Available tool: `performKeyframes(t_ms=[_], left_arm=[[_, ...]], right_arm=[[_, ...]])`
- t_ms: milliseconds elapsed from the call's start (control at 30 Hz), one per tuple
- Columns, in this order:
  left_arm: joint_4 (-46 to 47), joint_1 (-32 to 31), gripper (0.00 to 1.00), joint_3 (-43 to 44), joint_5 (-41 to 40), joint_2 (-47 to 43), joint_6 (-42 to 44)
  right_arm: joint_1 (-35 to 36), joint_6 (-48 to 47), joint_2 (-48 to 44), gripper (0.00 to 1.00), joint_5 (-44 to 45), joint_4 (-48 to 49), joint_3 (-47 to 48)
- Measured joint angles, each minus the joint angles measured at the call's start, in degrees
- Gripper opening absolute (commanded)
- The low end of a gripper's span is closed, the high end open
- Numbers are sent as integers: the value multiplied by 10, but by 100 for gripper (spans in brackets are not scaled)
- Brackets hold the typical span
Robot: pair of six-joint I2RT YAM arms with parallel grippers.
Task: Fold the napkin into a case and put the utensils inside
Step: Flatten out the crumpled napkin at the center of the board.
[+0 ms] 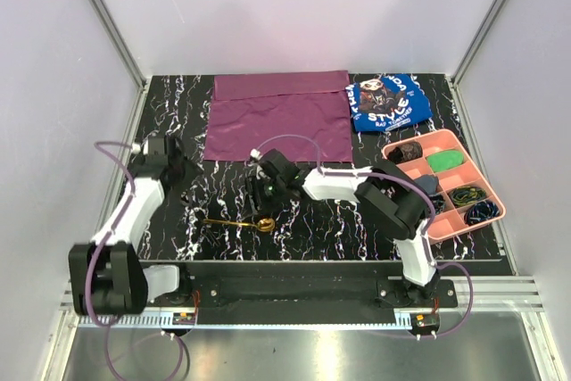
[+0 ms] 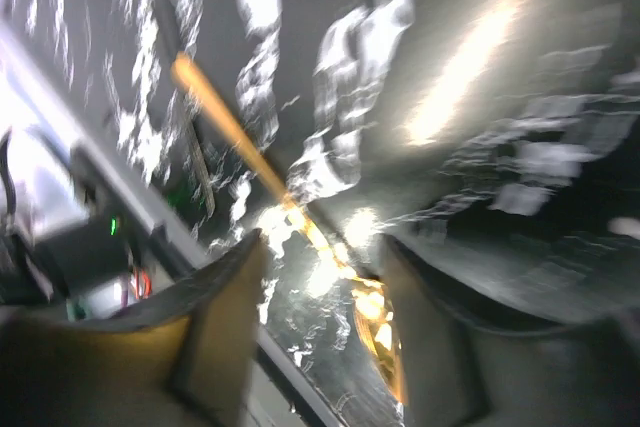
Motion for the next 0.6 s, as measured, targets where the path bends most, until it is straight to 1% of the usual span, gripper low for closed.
performKeyframes(t_ms=[67,100,200,267,300,367,433,467,600], left_arm=[[11,0,59,59,0,54,9],[19,0,60,81,1,81,13],[32,0,60,161,3,181,22],[35,0,61,196,4,236,25],[36,0,61,205,4,256,25],[35,0,62,219,3,293,25],[28,-3,63,228,0,320,24],[25,-4,63,232,-1,331,24],[13,-19,64,255,-11,356,22]], right_arm=[[-21,0,-19,77,34,-31,5],[-37,2,-30,85,55,-47,10],[-102,-2,-51,90,121,-99,37],[-158,-13,-59,93,179,-132,61],[-183,-19,-61,93,206,-145,71],[-226,-35,-63,91,259,-169,86],[-256,-48,-63,85,302,-194,96],[-265,-56,-62,80,321,-208,101],[-280,-72,-39,74,375,-247,132]])
